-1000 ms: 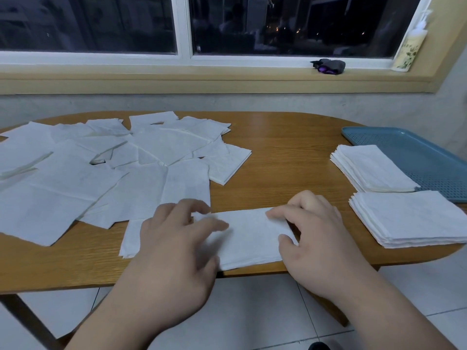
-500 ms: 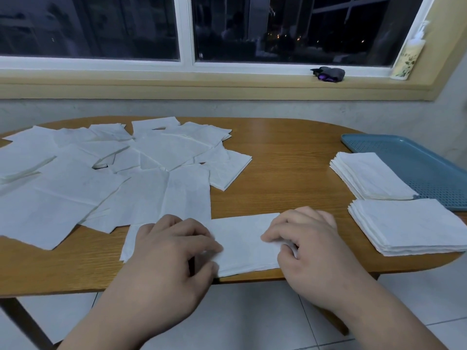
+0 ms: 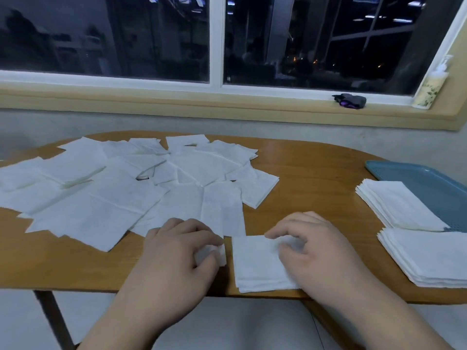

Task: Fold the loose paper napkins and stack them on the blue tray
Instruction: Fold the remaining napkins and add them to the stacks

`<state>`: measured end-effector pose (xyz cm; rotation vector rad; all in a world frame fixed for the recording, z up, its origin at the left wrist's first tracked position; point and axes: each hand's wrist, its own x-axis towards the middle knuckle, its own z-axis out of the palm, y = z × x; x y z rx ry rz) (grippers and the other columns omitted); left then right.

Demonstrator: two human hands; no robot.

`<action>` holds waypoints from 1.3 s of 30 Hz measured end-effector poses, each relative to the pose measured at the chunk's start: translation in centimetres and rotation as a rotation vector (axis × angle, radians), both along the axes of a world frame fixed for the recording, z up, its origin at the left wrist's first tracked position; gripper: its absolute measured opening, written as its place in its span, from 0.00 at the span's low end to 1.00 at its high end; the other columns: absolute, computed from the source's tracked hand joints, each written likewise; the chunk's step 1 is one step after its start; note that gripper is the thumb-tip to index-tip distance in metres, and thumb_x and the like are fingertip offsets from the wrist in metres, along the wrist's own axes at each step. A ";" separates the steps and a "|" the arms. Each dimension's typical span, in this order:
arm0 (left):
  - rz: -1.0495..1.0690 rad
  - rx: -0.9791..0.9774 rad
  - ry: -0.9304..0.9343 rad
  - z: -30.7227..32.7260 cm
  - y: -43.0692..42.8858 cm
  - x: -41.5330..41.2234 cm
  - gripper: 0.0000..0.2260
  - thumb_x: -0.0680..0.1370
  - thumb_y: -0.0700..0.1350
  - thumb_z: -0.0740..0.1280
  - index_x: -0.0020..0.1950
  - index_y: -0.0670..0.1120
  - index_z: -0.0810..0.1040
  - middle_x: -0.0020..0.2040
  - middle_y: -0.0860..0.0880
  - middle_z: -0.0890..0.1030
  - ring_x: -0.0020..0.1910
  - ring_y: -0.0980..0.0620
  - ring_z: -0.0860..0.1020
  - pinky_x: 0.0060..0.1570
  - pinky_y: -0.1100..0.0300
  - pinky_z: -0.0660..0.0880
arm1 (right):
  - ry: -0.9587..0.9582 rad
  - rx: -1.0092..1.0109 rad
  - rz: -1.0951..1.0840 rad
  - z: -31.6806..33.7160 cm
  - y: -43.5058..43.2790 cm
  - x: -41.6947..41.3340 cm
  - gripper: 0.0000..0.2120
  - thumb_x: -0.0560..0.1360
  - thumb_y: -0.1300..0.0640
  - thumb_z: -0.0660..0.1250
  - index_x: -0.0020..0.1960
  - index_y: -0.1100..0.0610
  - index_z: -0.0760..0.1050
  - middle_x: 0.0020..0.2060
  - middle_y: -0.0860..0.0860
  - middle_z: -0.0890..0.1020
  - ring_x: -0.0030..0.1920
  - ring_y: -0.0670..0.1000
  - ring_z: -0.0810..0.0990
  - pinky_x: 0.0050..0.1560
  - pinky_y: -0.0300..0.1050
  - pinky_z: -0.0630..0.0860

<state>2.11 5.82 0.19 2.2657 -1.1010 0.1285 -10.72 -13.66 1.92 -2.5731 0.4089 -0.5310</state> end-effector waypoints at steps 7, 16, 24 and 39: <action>0.187 -0.039 0.084 0.9 3.1 1.9 0.16 0.72 0.56 0.56 0.50 0.61 0.81 0.49 0.68 0.76 0.56 0.63 0.70 0.63 0.54 0.66 | 0.251 -0.046 0.107 1.8 3.3 7.6 0.14 0.77 0.52 0.62 0.61 0.43 0.78 0.57 0.37 0.75 0.64 0.42 0.68 0.64 0.42 0.69; 0.371 -0.055 0.124 0.9 6.0 4.5 0.18 0.74 0.46 0.61 0.60 0.60 0.78 0.60 0.62 0.76 0.61 0.56 0.71 0.62 0.55 0.66 | 0.330 -0.167 0.171 1.6 7.7 13.0 0.16 0.77 0.47 0.64 0.65 0.43 0.75 0.62 0.41 0.75 0.64 0.45 0.70 0.62 0.44 0.70; 0.355 -0.042 0.140 0.7 6.9 5.0 0.17 0.77 0.45 0.60 0.63 0.60 0.77 0.63 0.62 0.74 0.64 0.58 0.68 0.62 0.58 0.61 | 0.355 -0.277 0.157 0.3 9.0 15.1 0.12 0.77 0.46 0.64 0.59 0.45 0.77 0.57 0.44 0.76 0.59 0.48 0.73 0.59 0.46 0.73; 0.354 -0.026 0.144 0.6 6.6 5.0 0.17 0.79 0.45 0.59 0.64 0.60 0.76 0.63 0.62 0.74 0.65 0.58 0.68 0.62 0.58 0.62 | 0.304 -0.278 0.166 0.6 9.0 14.4 0.07 0.80 0.48 0.61 0.53 0.48 0.76 0.53 0.44 0.74 0.55 0.48 0.72 0.56 0.45 0.73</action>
